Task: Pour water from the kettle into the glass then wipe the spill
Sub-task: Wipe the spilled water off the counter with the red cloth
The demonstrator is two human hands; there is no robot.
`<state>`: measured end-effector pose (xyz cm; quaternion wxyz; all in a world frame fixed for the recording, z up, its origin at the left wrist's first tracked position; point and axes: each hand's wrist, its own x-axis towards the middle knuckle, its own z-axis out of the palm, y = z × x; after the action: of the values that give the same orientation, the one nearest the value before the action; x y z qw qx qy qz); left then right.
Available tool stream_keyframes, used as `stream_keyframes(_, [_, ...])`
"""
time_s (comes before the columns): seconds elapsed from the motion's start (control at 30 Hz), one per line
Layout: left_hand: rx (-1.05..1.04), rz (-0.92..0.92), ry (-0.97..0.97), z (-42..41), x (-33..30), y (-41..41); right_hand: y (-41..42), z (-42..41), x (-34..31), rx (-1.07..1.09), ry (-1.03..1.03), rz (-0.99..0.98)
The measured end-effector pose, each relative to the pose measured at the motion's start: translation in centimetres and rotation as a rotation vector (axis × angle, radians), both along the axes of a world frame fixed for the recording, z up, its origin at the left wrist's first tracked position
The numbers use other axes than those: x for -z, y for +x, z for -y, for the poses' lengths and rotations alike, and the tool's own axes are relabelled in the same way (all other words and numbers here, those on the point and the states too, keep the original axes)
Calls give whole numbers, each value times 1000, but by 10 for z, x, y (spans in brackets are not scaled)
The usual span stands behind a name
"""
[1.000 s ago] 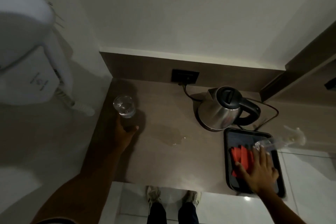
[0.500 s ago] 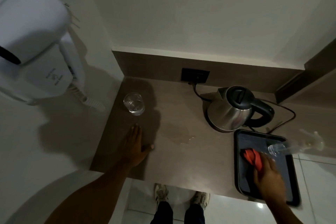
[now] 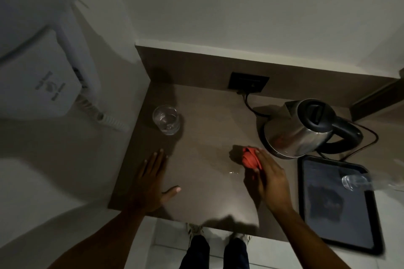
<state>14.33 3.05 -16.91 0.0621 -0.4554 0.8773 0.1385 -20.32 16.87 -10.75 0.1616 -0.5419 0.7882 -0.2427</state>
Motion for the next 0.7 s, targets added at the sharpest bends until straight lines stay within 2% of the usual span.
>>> stream_keyframes(0.13, [-27, -140, -21, 2, 5, 2, 16, 42, 16, -55, 140, 11])
stream_keyframes(0.2, [-40, -171, -51, 2, 6, 2, 30, 56, 28, 20, 205, 56])
stream_keyframes(0.27, [-38, -191, -83, 2, 9, 2, 45, 66, 36, 149, 187, 67])
stream_keyframes(0.33, [-34, -205, -111, 3, 11, 3, 55, 73, 41, 196, 173, -2])
stream_keyframes(0.47, [-31, -186, -143, 4, 17, 6, 71, 59, 50, -76, 219, -157])
stream_keyframes(0.53, [-25, -190, -150, 4, 18, 5, 73, 29, 54, -262, 213, -219])
stream_keyframes(0.6, [-35, -197, -162, 3, 20, 4, 59, -3, 57, -448, 197, -361])
stream_keyframes(0.7, [-53, -243, -200, 0, 25, 3, 26, -19, 54, -489, 238, -388])
